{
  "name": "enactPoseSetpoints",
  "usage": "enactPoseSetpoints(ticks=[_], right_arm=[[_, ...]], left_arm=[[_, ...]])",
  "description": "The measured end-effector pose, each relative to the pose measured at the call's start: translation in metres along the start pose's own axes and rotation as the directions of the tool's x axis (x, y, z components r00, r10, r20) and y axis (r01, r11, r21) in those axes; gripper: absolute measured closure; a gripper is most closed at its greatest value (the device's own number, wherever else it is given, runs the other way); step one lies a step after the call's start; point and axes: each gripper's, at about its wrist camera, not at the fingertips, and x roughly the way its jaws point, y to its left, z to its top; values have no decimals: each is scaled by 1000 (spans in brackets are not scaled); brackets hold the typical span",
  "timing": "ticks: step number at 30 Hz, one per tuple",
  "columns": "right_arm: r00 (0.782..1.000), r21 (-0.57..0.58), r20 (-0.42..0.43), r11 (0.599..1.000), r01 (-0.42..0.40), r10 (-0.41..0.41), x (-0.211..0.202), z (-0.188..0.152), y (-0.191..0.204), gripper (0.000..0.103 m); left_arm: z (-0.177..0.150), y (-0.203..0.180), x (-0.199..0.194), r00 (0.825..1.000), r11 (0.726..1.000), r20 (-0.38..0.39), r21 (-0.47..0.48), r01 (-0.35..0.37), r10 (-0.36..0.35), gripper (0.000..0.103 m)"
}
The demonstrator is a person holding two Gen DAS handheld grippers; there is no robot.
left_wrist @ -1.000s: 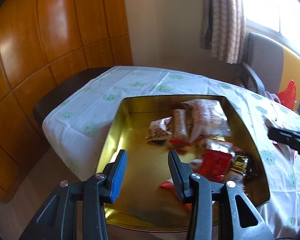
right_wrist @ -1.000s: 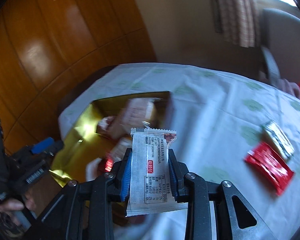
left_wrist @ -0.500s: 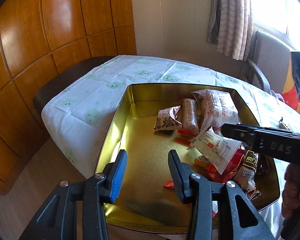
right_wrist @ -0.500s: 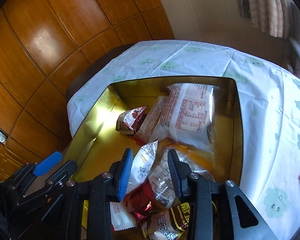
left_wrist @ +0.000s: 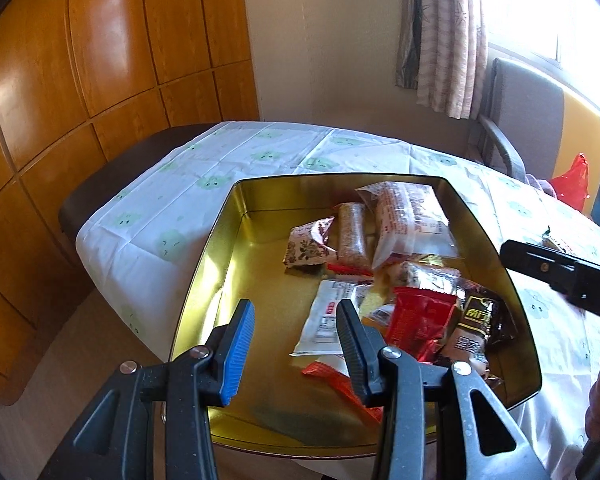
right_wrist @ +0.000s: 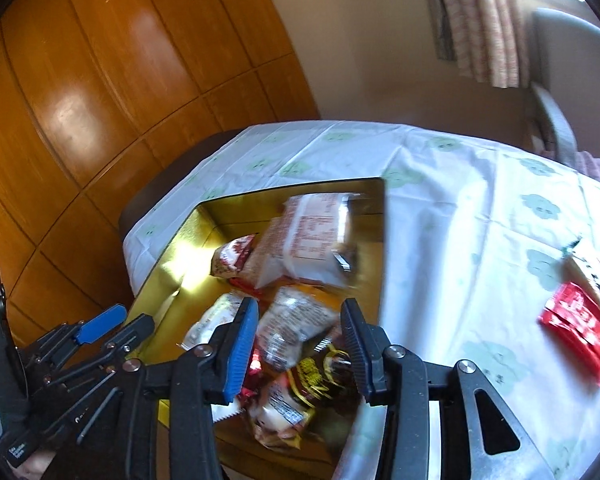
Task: Organize snacks
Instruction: 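Carry the white sachet over the tin and open the right gripper, then move the left gripper back to the red foil packet on the table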
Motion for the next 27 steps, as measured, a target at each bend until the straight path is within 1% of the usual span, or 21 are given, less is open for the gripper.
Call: enactPoseSetpoints(ticks=[2, 6, 10, 14, 17, 22, 27], right_arm=[[1000, 13, 16, 1000, 14, -14, -8, -2, -5, 58], [998, 34, 49, 998, 46, -48, -25, -6, -18, 53], [992, 57, 71, 994, 96, -100, -41, -14, -33, 51], [985, 93, 76, 984, 150, -157, -54, -24, -53, 48], [978, 135, 73, 973, 186, -196, -63, -32, -73, 47], [955, 194, 69, 943, 271, -289, -79, -47, -106, 47], [925, 261, 62, 901, 347, -374, -98, -63, -141, 47]], left_arm=[[0, -3, -2, 1000, 1000, 4, 7, 5, -5, 60], [1, -8, -6, 1000, 1000, 10, 21, 14, -14, 60], [1, -16, -9, 1000, 999, 14, 41, 26, -27, 60], [2, -26, -10, 999, 997, 12, 67, 39, -40, 60], [1, -33, -12, 999, 995, 14, 87, 46, -48, 60], [2, -49, -15, 998, 990, 18, 128, 65, -68, 60], [6, -68, -19, 994, 981, 20, 169, 99, -104, 60]])
